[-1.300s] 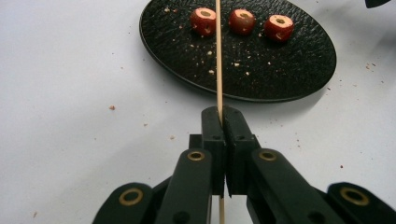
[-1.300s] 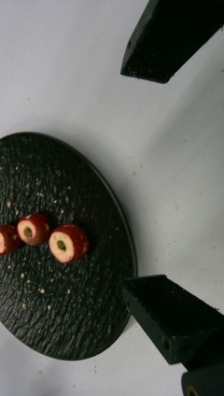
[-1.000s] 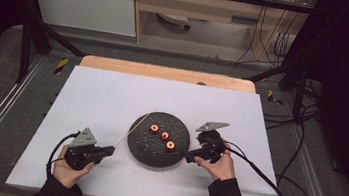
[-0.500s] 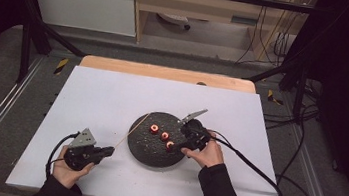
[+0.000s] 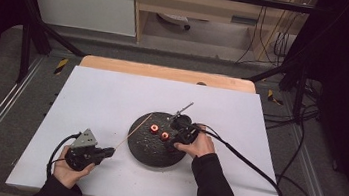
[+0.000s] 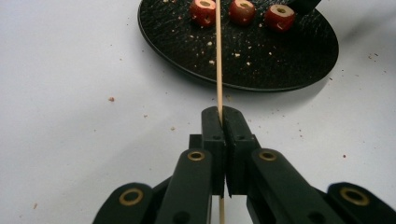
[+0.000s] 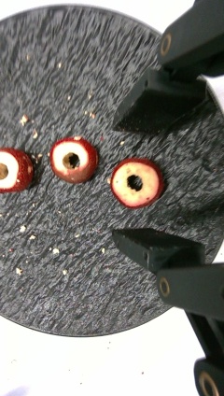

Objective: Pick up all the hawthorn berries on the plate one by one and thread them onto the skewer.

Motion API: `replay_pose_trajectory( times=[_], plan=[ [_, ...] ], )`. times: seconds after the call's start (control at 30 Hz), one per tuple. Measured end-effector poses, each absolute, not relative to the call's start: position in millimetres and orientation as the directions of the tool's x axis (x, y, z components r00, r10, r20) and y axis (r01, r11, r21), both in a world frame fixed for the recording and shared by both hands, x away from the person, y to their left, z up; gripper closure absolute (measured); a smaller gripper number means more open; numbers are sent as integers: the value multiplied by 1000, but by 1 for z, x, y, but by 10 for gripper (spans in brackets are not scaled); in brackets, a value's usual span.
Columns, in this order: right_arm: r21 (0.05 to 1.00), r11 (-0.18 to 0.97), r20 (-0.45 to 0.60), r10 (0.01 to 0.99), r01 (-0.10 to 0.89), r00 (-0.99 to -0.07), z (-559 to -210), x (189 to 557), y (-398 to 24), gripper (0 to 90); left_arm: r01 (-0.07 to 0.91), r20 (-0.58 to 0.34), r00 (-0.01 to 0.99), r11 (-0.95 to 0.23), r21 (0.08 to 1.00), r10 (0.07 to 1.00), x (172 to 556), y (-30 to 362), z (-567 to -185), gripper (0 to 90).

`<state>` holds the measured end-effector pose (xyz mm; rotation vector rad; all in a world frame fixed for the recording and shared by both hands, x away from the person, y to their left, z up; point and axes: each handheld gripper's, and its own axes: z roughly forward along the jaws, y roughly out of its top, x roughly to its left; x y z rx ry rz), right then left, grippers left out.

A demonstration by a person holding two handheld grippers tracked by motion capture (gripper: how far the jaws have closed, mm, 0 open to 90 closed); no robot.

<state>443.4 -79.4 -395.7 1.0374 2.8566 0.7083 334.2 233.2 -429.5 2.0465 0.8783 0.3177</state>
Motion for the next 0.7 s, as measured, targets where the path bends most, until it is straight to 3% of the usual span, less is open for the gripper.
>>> replay_pose_trajectory(
  times=[0.27, 0.7],
  plan=[
    [374, 690, 153, 614, 620, -775, -401, 449, -72, 543, 469, -96, 719, -379, 798, 689, 334, 234, -429, 883],
    [323, 700, 172, 619, 637, -767, -406, 455, -71, 601, 469, -93, 722, -387, 794, 686, 334, 233, -430, 883]
  ],
)
